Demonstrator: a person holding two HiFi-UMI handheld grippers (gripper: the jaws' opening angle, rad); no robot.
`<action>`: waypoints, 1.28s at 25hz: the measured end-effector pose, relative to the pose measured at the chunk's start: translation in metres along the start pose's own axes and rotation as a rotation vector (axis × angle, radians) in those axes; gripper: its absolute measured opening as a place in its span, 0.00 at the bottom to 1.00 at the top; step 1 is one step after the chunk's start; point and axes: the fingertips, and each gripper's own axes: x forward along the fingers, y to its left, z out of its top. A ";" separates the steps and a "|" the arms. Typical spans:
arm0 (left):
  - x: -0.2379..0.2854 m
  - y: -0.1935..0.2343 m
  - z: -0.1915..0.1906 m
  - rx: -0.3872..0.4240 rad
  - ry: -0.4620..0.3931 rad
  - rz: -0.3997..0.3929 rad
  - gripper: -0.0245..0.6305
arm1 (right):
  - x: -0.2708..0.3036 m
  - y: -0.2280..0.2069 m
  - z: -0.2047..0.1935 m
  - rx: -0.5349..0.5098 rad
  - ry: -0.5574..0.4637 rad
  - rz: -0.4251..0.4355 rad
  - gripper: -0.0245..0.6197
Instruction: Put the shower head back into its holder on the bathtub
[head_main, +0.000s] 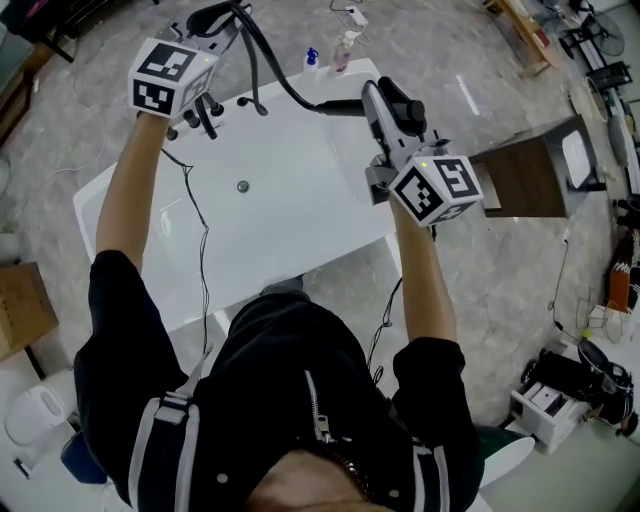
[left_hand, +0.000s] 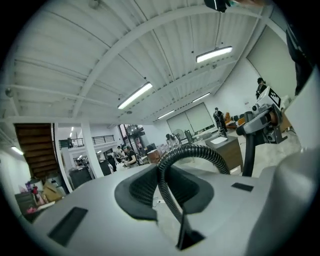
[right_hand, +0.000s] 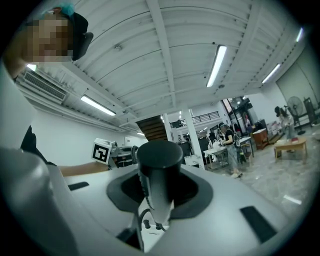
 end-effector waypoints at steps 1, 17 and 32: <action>0.002 0.009 0.010 0.026 -0.009 0.007 0.15 | 0.006 0.000 0.001 0.005 -0.004 0.007 0.21; 0.038 0.052 -0.132 -0.105 0.165 0.111 0.15 | 0.051 -0.041 -0.086 0.131 0.143 -0.025 0.20; 0.061 0.073 -0.125 -0.064 0.111 0.133 0.15 | 0.068 -0.046 -0.084 0.131 0.155 -0.026 0.20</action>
